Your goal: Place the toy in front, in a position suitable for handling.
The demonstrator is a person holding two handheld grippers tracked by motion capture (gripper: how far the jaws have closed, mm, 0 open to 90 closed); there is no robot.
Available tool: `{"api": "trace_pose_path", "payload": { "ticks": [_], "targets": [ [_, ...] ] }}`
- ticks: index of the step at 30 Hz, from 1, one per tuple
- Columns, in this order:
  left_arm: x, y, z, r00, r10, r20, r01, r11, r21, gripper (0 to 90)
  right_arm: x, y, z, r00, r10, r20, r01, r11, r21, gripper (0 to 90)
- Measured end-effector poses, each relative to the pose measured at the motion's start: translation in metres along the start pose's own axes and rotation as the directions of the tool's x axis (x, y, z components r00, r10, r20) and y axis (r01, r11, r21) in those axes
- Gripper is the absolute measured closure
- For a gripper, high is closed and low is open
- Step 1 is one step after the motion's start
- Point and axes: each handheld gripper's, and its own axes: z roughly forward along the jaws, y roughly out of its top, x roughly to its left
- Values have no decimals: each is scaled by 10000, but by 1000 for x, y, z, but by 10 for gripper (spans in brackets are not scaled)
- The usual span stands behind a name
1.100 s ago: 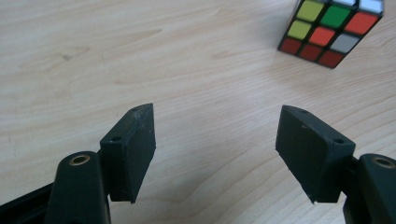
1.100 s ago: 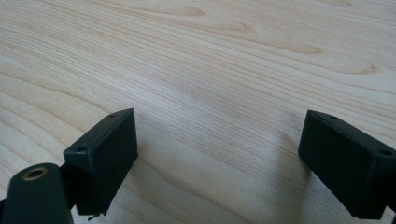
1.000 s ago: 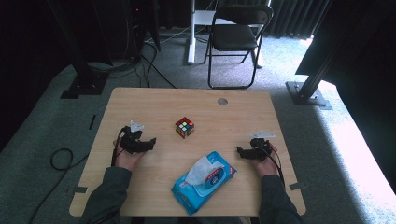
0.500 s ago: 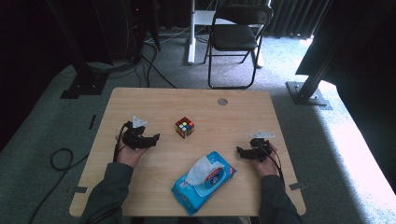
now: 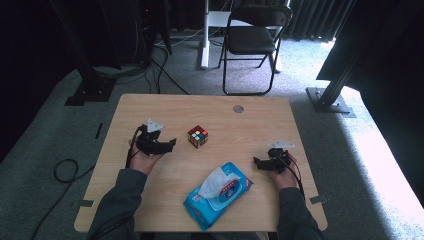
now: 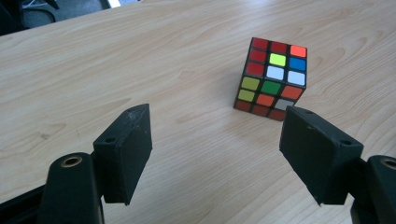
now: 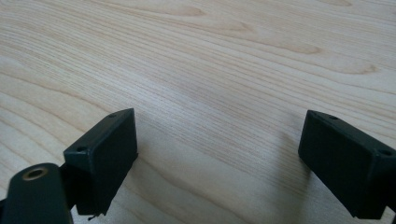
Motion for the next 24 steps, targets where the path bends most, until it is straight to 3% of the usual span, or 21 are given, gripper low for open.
{"api": "trace_pose_path", "payload": {
  "ticks": [24],
  "targets": [
    [-8, 17, 14, 9993, 256, 261, -255, 9997, -54, 235, 0, 0, 0, 10000, 3, 0, -3, 10000, 1, 114]
  ]
}}
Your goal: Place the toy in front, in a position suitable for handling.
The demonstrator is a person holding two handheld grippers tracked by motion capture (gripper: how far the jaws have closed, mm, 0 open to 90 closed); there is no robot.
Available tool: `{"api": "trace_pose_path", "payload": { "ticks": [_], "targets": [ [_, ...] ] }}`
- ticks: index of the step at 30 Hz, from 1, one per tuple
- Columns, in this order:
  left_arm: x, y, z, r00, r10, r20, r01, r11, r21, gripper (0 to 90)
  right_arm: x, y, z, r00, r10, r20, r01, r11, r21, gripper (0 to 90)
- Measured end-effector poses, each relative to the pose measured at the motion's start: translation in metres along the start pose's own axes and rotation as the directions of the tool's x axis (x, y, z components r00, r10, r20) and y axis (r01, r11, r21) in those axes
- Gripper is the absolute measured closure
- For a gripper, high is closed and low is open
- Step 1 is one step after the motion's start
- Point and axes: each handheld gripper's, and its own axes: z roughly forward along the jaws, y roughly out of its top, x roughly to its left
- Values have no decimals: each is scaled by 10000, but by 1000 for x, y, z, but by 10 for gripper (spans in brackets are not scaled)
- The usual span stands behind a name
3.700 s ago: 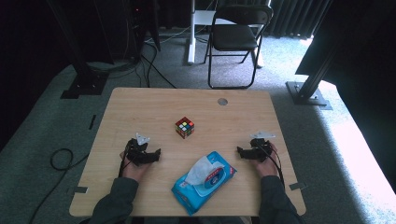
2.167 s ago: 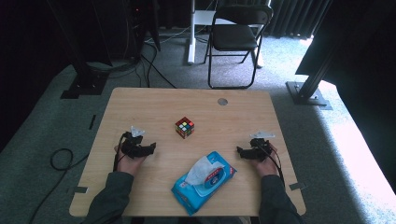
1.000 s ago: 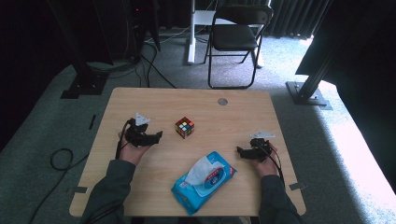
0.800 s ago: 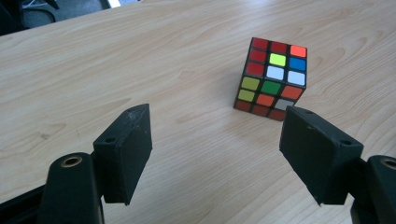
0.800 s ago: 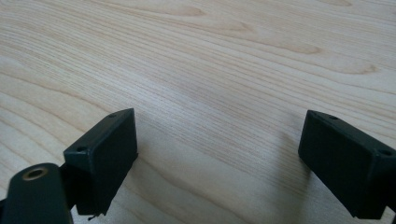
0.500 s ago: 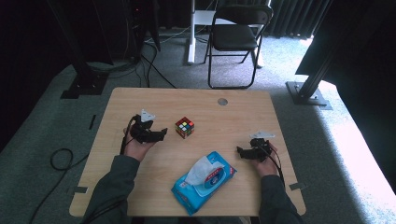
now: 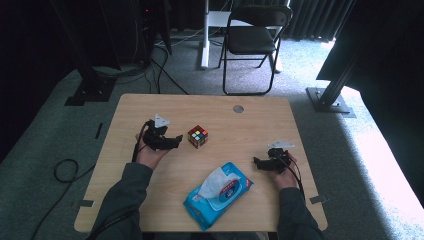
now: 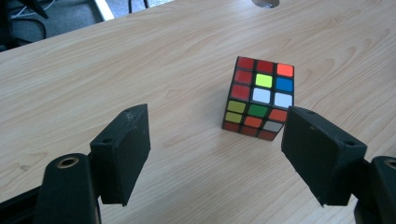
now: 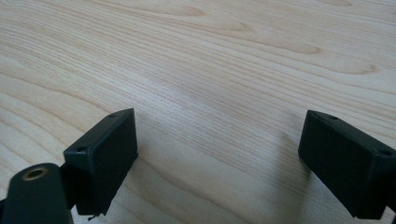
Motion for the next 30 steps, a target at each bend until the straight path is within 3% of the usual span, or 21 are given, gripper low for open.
{"api": "trace_pose_path", "payload": {
  "ticks": [6, 30],
  "targets": [
    [-3, 2, 7, 10000, 10, 80, -11, 9998, 196, 189, 0, 0, 0, 10000, 0, -1, 0, 10000, 1, 114],
    [-19, 12, 35, 9983, 425, 393, -437, 9985, 316, 177, 0, 0, 0, 10000, 7, 2, -7, 10000, -1, 114]
  ]
}}
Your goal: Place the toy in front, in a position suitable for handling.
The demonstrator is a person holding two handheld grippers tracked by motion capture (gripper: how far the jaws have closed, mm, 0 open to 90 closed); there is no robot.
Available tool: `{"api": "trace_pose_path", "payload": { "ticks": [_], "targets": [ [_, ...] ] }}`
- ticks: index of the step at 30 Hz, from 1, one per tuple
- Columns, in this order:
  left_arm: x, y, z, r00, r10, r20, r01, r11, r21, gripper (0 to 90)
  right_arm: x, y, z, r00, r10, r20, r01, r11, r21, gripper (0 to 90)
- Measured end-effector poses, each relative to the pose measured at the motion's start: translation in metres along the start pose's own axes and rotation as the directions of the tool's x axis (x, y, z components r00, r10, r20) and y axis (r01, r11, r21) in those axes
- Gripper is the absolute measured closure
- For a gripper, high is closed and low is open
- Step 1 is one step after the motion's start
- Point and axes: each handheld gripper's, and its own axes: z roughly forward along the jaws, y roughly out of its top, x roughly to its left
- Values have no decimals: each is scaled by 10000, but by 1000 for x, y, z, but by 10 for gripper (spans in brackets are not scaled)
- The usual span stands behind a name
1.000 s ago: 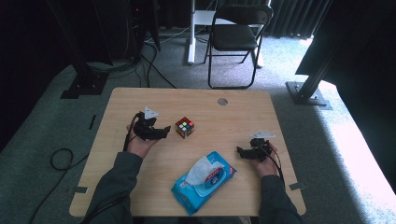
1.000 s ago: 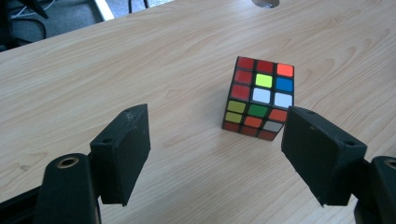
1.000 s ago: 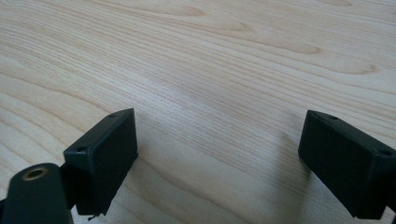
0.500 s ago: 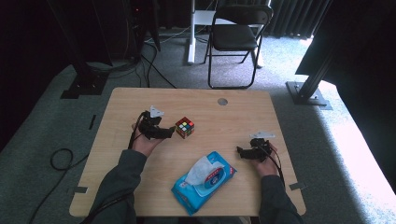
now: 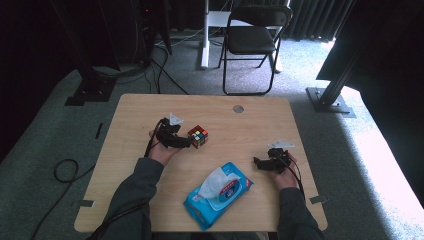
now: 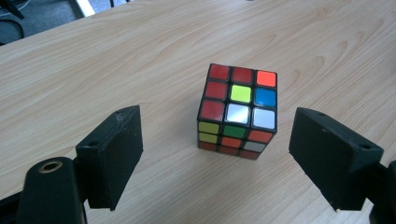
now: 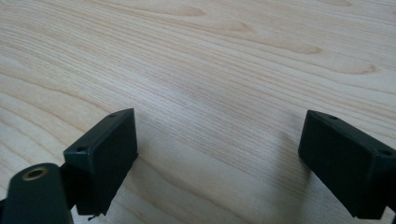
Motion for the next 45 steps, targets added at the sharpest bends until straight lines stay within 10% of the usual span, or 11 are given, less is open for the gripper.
{"api": "trace_pose_path", "payload": {
  "ticks": [45],
  "targets": [
    [-10, -2, 62, 9974, -319, 644, 249, 9939, 1076, 177, 0, 0, 0, 10000, -11, -4, 11, 10000, -2, 114]
  ]
}}
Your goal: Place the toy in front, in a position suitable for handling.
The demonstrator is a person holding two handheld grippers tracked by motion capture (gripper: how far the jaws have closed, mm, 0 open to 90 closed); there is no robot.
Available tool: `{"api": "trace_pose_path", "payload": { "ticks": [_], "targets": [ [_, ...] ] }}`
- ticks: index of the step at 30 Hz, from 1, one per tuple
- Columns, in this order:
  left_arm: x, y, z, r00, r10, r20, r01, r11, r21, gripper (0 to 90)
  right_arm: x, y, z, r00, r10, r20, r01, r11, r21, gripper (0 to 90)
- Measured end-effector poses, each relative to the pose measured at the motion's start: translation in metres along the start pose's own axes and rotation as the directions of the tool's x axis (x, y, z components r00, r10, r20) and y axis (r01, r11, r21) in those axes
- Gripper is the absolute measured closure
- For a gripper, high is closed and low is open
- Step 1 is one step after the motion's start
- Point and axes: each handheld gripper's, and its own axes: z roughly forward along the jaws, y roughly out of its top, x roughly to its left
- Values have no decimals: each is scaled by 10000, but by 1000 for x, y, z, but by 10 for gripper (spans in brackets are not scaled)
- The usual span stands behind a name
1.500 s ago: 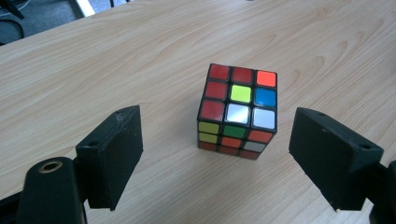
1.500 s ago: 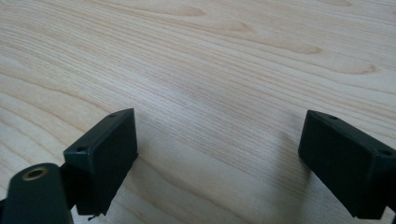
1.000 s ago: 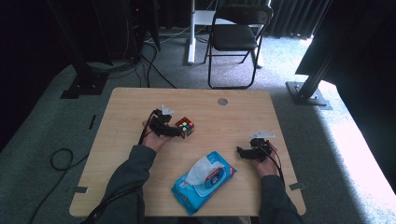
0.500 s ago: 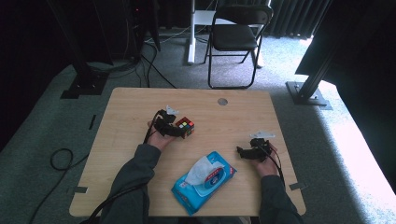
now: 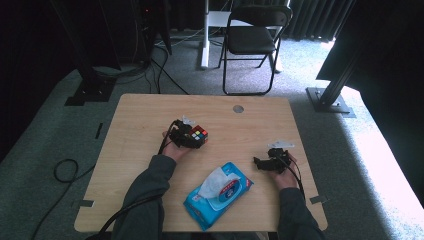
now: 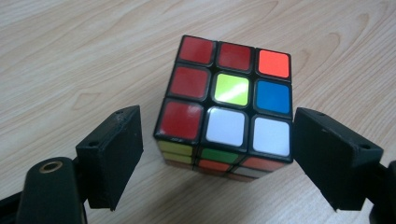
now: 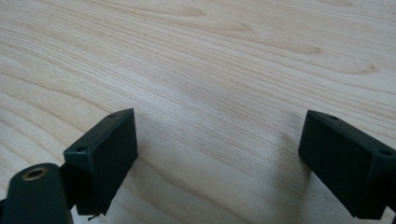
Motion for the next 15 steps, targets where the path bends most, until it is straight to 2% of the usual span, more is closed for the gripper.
{"api": "trace_pose_path", "payload": {
  "ticks": [7, 12, 15],
  "targets": [
    [-2, -1, 7, 9999, -13, 103, 12, 10000, 98, 234, 0, 0, 0, 10000, 2, -1, -2, 10000, 0, 114],
    [1, -2, 8, 9998, -41, 202, 36, 9997, 240, 311, 0, 0, 0, 10000, 0, 0, 0, 10000, 0, 114],
    [-1, -3, 8, 9999, 96, 126, -99, 9997, 231, 321, 0, 0, 0, 10000, -4, 1, 4, 10000, -1, 114]
  ]
}}
